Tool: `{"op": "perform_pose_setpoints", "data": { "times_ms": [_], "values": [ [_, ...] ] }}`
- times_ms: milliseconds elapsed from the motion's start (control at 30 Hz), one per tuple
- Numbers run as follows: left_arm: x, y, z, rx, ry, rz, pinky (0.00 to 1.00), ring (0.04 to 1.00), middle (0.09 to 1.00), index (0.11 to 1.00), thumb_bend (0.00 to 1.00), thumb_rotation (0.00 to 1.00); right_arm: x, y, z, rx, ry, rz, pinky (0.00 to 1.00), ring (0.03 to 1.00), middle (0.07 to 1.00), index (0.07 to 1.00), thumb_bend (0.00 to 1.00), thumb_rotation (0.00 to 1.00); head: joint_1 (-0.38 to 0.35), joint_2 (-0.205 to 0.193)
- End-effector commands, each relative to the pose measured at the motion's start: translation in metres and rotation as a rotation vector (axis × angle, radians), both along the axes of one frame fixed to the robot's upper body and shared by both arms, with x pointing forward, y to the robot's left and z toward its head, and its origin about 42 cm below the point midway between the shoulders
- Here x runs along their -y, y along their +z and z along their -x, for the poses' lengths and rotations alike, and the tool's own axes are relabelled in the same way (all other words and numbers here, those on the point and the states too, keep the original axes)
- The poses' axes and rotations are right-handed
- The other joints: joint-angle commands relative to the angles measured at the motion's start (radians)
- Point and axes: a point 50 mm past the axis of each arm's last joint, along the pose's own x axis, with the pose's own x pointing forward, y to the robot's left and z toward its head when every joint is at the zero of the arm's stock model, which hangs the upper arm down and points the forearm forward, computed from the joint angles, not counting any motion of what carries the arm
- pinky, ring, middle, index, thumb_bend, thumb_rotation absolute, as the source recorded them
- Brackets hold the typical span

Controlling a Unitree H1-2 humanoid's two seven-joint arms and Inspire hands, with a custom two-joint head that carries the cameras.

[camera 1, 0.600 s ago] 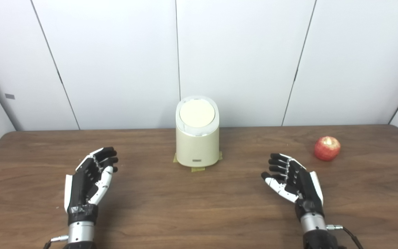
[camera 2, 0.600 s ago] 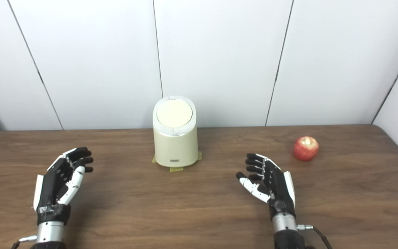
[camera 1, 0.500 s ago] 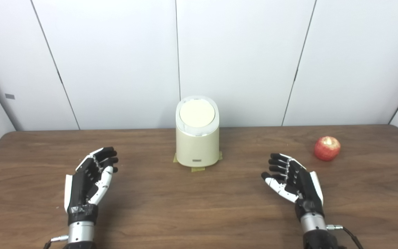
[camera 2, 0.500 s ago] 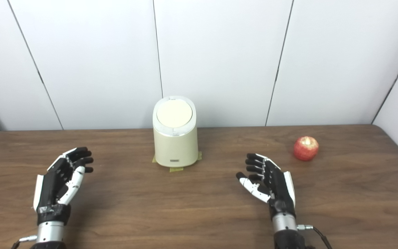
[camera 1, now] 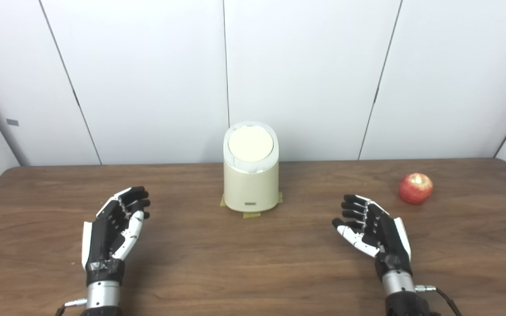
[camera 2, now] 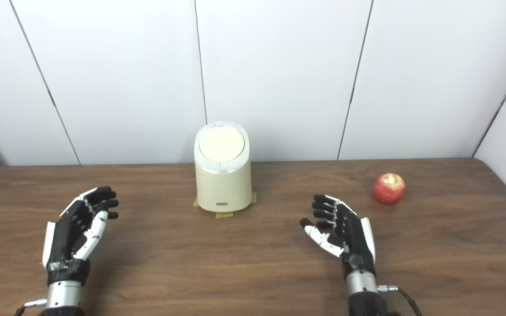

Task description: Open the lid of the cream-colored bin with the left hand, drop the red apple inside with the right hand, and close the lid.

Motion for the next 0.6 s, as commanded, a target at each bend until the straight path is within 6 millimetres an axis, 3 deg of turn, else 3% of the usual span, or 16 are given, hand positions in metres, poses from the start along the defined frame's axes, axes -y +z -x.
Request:
{"op": "perform_pose_setpoints", "data": {
  "times_ms": [0,167,400,567],
  "values": [
    [0.004,-0.010,0.003,-0.014,-0.007,-0.039,0.60,0.687,0.712,0.687,0.27,0.32,-0.004,0.023,-0.012,0.104,0.019,0.003,0.61,0.692,0.698,0.688,0.26,0.08,-0.004,-0.003],
    [0.009,0.013,-0.004,0.073,-0.034,-0.191,0.61,0.714,0.734,0.712,0.31,0.46,-0.005,0.021,-0.015,0.098,0.013,0.003,0.61,0.693,0.699,0.688,0.26,0.09,0.002,-0.012],
    [0.018,0.052,-0.018,0.175,-0.013,-0.263,0.67,0.742,0.748,0.724,0.45,0.58,-0.005,0.017,-0.019,0.099,0.026,0.041,0.61,0.700,0.711,0.697,0.25,0.10,0.000,-0.026],
    [0.031,0.086,-0.039,0.181,-0.009,-0.250,0.69,0.765,0.774,0.746,0.55,0.52,-0.007,0.016,-0.020,0.098,0.025,0.023,0.61,0.703,0.711,0.696,0.25,0.08,-0.002,-0.029]
  ]
}}
